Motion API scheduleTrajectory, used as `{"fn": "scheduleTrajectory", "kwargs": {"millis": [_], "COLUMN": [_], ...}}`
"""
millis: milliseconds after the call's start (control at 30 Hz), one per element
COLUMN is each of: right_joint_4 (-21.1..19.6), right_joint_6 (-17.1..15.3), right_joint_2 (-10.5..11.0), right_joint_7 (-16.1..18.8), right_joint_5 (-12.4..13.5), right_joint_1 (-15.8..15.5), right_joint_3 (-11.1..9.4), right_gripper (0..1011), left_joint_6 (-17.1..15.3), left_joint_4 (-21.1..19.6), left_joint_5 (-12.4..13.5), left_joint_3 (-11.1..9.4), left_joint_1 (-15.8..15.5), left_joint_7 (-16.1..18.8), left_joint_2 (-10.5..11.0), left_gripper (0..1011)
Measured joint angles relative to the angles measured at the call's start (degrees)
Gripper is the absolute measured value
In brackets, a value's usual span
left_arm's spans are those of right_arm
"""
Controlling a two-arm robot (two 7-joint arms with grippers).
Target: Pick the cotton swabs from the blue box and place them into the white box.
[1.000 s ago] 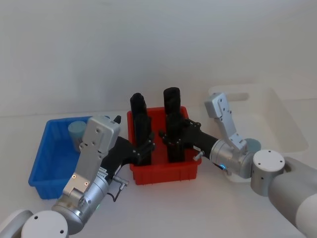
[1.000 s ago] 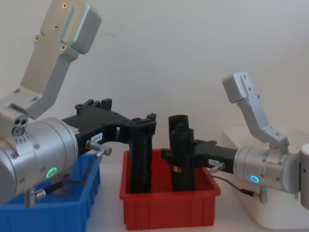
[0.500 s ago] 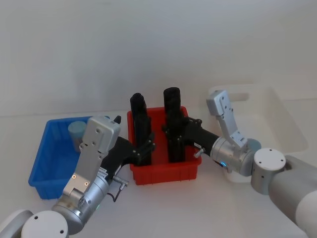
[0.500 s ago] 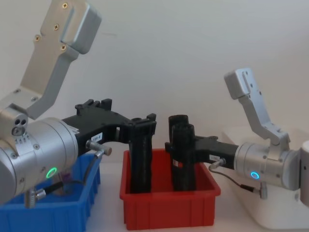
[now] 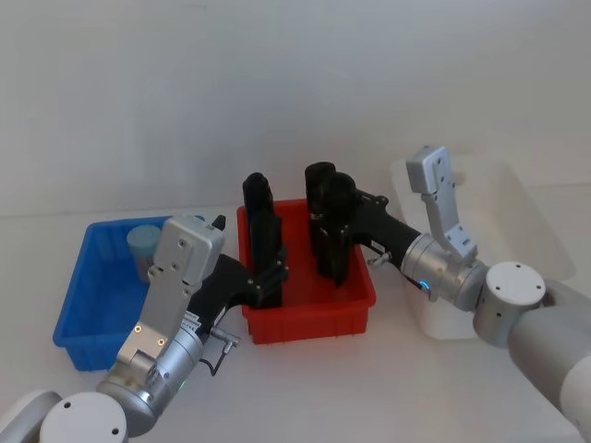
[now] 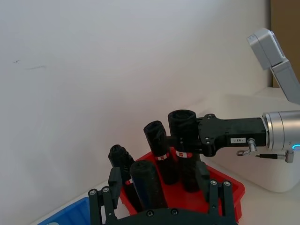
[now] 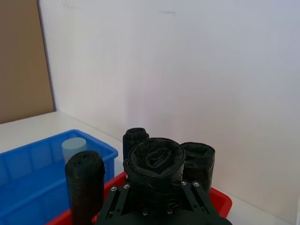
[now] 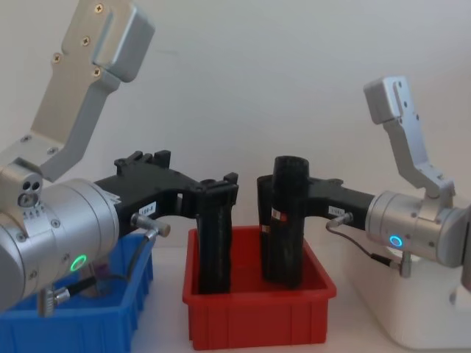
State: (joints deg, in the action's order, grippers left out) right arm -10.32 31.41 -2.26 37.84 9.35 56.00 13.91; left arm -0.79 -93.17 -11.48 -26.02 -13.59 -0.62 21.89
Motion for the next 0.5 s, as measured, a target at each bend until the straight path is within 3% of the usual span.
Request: {"fn": "scheduleTrajectory", "kwargs": {"millis": [400,500], "right_joint_4": [-22.1,-25.6], "right_joint_6": [-8.8,-10.1], "right_joint_2": [2.5,2.9], "right_joint_7": [-1.2,-1.8], "right_joint_5": [1.9,2.2], "right_joint_1": [-9.8,-11.4], "right_joint_3": [-1.3,-1.5], "right_gripper": [391,392], "left_joint_6": [0.0,0.0], "left_joint_4": [0.0,0.0], "left_joint_5": [0.0,0.0], "left_joint_3": [0.0,0.0], "left_joint_1": [0.0,0.0], "left_joint_7": [0.0,0.0], "left_joint_2": [0.0,0.0], "left_gripper": [1004,1004]}}
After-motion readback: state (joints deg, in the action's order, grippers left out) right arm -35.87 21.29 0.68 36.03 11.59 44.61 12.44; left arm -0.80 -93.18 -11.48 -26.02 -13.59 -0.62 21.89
